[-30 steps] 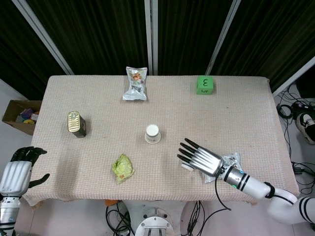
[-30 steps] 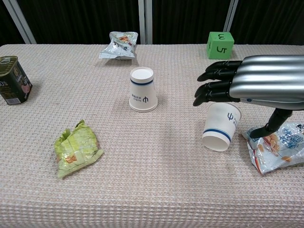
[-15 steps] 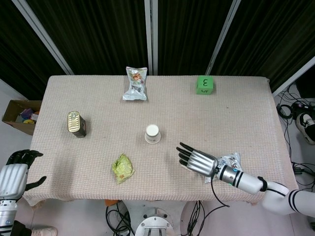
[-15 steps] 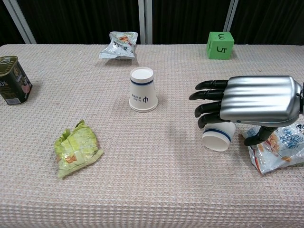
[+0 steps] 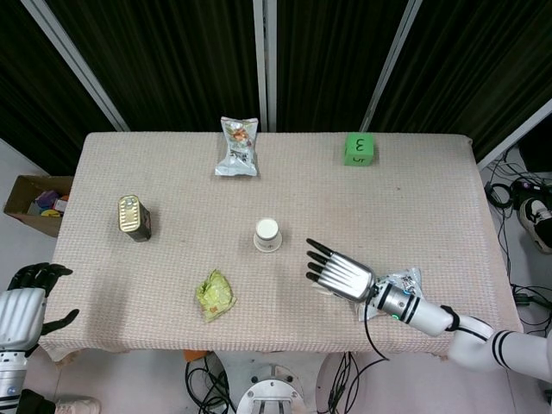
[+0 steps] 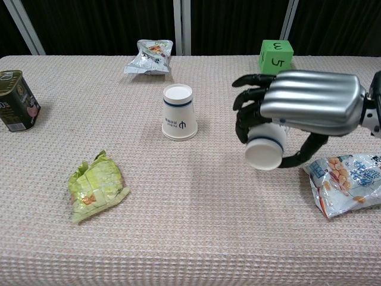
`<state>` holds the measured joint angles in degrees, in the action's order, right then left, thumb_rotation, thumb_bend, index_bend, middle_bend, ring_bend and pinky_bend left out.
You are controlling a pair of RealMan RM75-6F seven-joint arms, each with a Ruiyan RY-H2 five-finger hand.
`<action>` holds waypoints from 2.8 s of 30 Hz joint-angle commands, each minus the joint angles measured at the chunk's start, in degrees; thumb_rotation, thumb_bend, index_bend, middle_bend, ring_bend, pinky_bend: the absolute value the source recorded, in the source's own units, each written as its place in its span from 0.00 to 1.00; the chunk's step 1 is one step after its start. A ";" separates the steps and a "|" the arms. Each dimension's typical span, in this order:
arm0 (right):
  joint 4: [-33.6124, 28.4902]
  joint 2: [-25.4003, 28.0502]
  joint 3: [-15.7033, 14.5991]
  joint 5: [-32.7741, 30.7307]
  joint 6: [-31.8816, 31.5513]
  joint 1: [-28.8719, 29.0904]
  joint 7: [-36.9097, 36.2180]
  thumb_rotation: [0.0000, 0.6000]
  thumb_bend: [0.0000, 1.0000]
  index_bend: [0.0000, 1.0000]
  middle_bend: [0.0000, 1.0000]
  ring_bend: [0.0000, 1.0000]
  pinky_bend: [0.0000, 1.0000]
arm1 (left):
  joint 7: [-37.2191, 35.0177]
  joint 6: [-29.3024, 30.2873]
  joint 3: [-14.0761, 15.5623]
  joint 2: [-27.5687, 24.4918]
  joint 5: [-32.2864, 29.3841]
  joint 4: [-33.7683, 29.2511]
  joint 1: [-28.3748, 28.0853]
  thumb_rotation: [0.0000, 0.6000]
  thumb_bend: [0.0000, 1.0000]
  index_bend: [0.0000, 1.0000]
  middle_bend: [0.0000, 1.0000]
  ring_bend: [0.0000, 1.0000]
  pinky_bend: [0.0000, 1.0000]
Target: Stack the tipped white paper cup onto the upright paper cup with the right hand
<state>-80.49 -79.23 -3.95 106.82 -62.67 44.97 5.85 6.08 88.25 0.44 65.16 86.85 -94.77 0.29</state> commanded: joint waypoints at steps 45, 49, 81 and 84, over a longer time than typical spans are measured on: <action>11.53 -21.94 23.89 -36.96 19.69 6.88 -55.27 1.00 0.18 0.51 0.35 0.12 0.01 | -3.02 -1.25 -0.14 1.23 -0.85 2.61 0.10 1.00 0.13 0.31 0.25 0.17 0.18; 12.74 -22.74 23.55 -36.03 20.94 7.32 -55.85 1.00 0.17 0.41 0.28 0.07 0.00 | -3.22 -1.50 -0.21 1.34 -1.06 2.79 0.02 1.00 0.13 0.31 0.25 0.17 0.18; -12.50 14.94 5.97 -24.43 -21.64 -27.15 -5.90 1.00 0.16 0.04 0.10 0.00 0.01 | 1.17 1.83 -3.48 2.55 -0.34 2.67 -1.38 1.00 0.13 0.31 0.25 0.17 0.18; -11.68 15.60 3.07 -22.69 -24.04 -31.36 -10.45 1.00 0.16 0.04 0.08 0.00 0.00 | 3.09 2.43 -3.35 2.56 0.22 1.54 -1.29 1.00 0.13 0.31 0.25 0.17 0.18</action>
<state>-91.91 -64.72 1.82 82.42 -84.59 16.70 -1.32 8.38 90.34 -2.94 67.70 86.78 -92.66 -1.05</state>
